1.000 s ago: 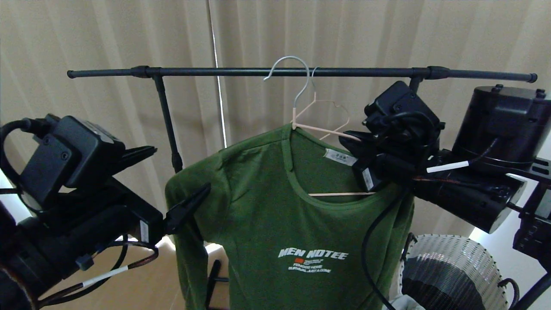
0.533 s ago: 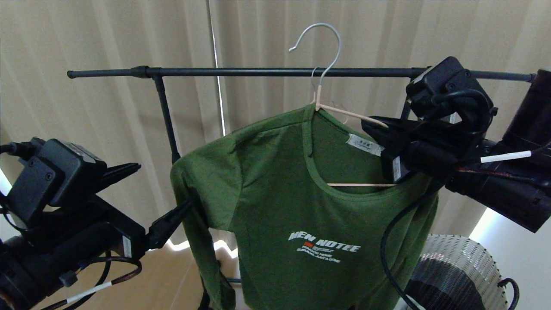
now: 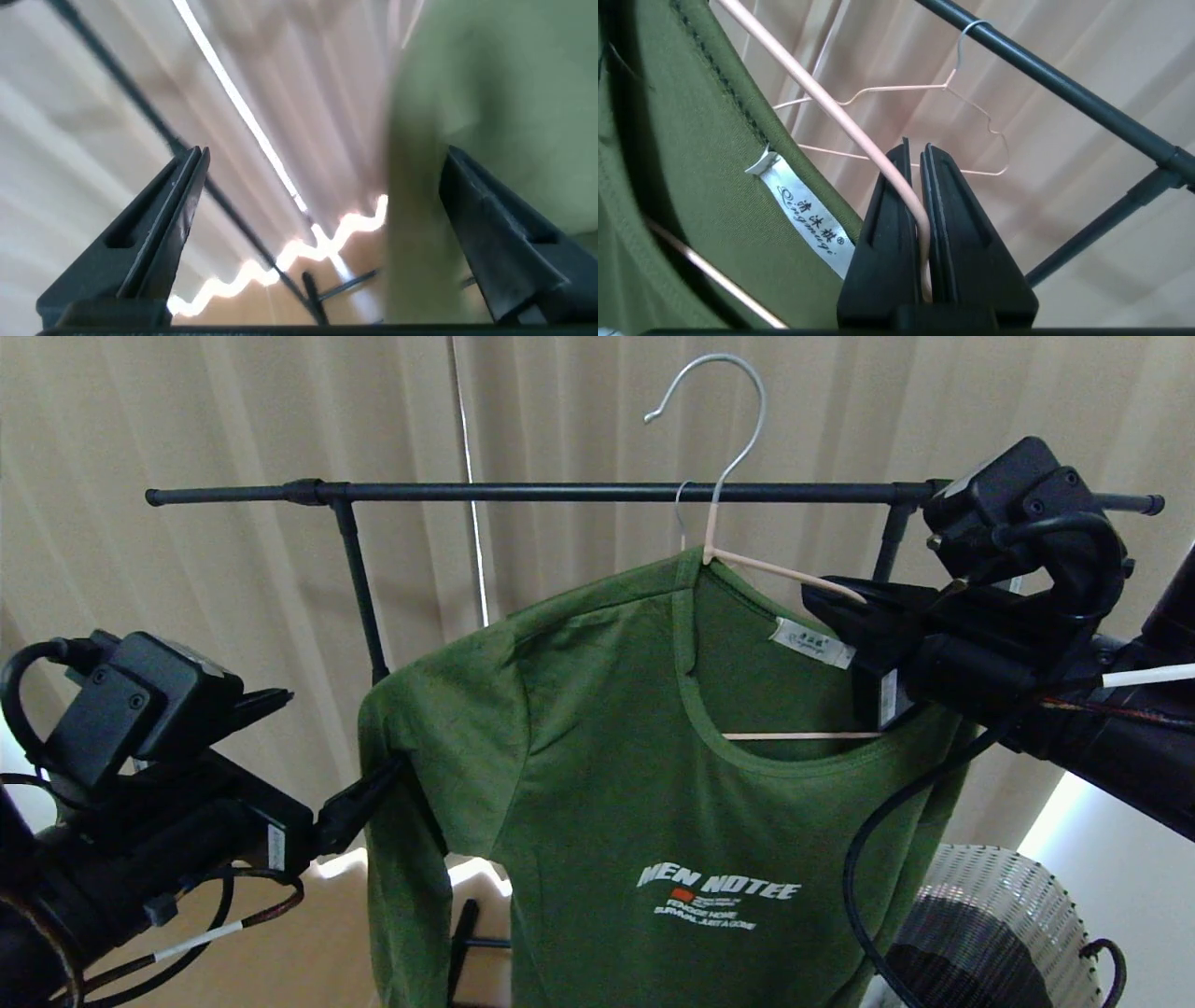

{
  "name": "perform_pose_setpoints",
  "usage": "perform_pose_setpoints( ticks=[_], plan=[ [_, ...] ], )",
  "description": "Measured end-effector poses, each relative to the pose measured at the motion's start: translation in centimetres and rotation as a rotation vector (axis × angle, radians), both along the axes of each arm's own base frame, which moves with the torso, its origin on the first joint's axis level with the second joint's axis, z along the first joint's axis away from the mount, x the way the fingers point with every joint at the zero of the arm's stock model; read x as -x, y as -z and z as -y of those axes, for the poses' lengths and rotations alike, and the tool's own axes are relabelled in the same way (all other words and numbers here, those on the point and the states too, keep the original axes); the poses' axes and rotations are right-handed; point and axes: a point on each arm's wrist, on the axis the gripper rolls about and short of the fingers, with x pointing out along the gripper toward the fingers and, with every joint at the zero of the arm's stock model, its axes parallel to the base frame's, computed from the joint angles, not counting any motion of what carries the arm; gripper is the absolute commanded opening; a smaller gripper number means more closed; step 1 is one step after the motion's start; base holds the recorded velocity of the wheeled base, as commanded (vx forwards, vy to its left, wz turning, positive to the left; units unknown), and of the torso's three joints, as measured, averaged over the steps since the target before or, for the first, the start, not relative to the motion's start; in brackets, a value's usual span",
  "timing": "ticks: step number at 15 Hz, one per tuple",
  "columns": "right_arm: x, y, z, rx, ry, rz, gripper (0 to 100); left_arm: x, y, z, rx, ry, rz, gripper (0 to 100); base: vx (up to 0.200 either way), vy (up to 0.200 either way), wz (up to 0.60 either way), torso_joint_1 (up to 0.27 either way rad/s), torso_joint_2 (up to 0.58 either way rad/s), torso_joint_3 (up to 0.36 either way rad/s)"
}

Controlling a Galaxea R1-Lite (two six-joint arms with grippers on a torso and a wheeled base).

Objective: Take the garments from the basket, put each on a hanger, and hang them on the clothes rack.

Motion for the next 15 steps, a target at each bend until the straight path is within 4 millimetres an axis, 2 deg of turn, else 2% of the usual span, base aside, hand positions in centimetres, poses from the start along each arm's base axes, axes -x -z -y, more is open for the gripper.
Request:
perform_pose_setpoints(
  ticks=[1, 7, 12, 15],
  plan=[
    [0.0, 0.0, 0.0, 0.000, -0.001, 0.001, 0, -0.1, 0.1, 0.0, -0.002, -0.005, -0.004, 0, 0.000, 0.000, 0.00, 0.000, 0.00, 0.000],
    [0.3, -0.2, -0.2, -0.003, -0.009, 0.006, 0, -0.6, 0.6, 0.0, -0.012, -0.012, -0.031, 0, 0.000, 0.000, 0.00, 0.000, 0.00, 0.000],
    [0.4, -0.5, 0.5, -0.009, 0.013, 0.013, 0, -1.2, 1.2, -2.3, -0.019, -0.139, -0.047, 0, 0.000, 0.000, 0.00, 0.000, 0.00, 0.000],
    [0.4, -0.5, 0.7, -0.009, 0.021, 0.014, 0, -1.3, 1.2, -2.9, -0.017, -0.177, -0.049, 0, 0.000, 0.000, 0.00, 0.000, 0.00, 0.000]
  ],
)
